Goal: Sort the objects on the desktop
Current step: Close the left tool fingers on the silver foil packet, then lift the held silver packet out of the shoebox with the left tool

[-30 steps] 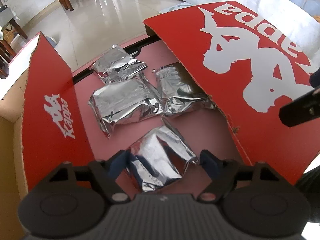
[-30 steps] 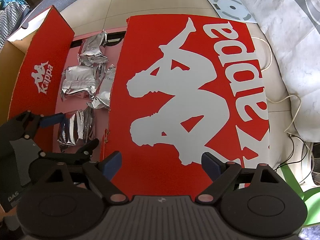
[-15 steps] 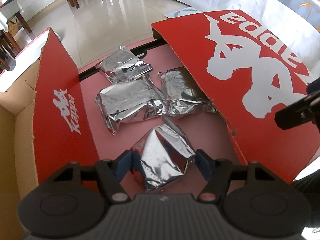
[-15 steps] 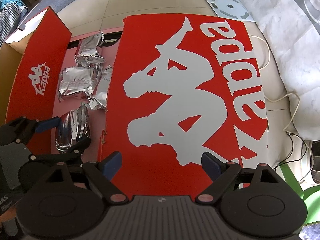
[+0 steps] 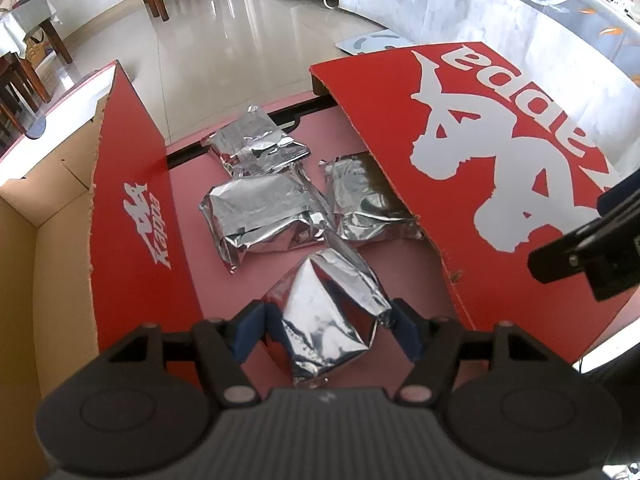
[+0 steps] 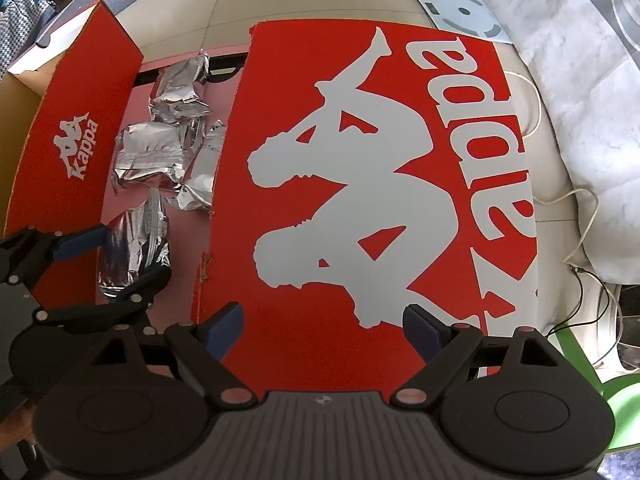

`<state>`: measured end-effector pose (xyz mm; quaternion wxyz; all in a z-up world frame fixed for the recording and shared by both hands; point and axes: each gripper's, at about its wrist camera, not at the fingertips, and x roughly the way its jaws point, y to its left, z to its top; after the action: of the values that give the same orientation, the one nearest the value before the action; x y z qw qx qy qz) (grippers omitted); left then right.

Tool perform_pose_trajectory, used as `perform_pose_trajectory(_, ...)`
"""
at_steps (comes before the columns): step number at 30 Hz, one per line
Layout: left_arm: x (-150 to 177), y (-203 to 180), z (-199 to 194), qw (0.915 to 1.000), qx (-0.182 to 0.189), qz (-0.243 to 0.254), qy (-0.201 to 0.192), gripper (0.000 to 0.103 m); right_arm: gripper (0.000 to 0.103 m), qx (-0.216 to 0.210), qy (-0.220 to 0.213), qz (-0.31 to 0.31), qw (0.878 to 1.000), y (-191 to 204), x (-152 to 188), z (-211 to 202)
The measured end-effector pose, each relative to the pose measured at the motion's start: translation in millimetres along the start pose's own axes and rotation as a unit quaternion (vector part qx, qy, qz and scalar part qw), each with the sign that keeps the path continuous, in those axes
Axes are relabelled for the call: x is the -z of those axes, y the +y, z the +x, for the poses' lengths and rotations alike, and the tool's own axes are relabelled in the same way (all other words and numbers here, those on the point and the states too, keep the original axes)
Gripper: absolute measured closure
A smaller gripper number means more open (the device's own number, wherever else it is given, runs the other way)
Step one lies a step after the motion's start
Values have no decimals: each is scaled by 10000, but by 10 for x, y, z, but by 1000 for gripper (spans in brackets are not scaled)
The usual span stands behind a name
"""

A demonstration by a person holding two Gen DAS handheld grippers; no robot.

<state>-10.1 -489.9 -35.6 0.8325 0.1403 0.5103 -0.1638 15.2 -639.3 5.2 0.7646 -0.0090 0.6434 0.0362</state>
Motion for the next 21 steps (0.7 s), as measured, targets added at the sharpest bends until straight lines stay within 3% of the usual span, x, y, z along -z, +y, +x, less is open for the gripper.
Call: perform_pose_trajectory(21,-86,4,-320,9991,150,-111,-382,37,17,92,-162,118,9998,15,-69,-27)
